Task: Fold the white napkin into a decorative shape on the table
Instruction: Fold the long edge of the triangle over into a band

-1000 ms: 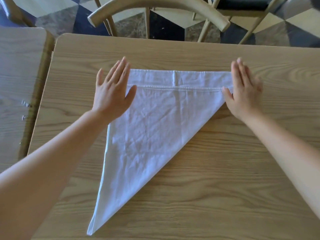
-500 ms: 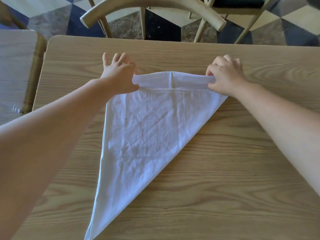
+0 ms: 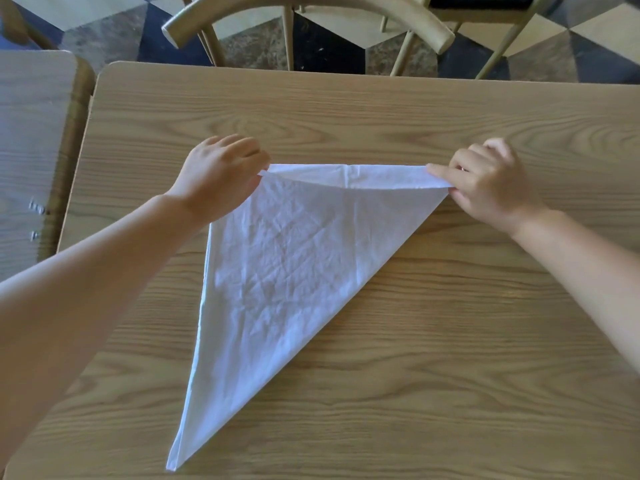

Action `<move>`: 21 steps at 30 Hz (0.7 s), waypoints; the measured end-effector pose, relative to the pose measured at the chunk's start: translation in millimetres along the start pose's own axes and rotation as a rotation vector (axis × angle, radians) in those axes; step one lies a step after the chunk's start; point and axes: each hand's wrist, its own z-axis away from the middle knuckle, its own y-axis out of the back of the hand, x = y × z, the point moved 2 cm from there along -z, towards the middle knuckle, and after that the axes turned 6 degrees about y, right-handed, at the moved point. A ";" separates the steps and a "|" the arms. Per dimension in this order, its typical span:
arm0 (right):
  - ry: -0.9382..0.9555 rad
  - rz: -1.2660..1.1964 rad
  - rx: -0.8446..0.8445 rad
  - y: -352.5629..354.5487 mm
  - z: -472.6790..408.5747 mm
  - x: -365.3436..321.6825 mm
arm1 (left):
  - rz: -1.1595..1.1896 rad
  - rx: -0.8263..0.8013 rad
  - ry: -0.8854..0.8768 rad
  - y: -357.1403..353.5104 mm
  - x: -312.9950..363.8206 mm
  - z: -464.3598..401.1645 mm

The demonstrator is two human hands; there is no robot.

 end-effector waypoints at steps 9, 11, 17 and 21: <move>-0.192 -0.115 -0.066 -15.3 42.0 -10.9 | 0.136 0.001 0.132 -10.4 0.2 45.0; -0.314 -0.031 -0.043 -10.2 41.8 -21.3 | 0.129 0.031 0.159 -11.0 5.0 54.1; -0.382 -0.263 -0.047 -12.0 -23.1 -93.0 | 0.109 -0.118 0.221 -25.4 64.4 20.3; -0.420 -0.429 -0.141 -28.2 -69.1 -125.3 | 0.116 -0.245 0.260 -52.2 99.9 -5.3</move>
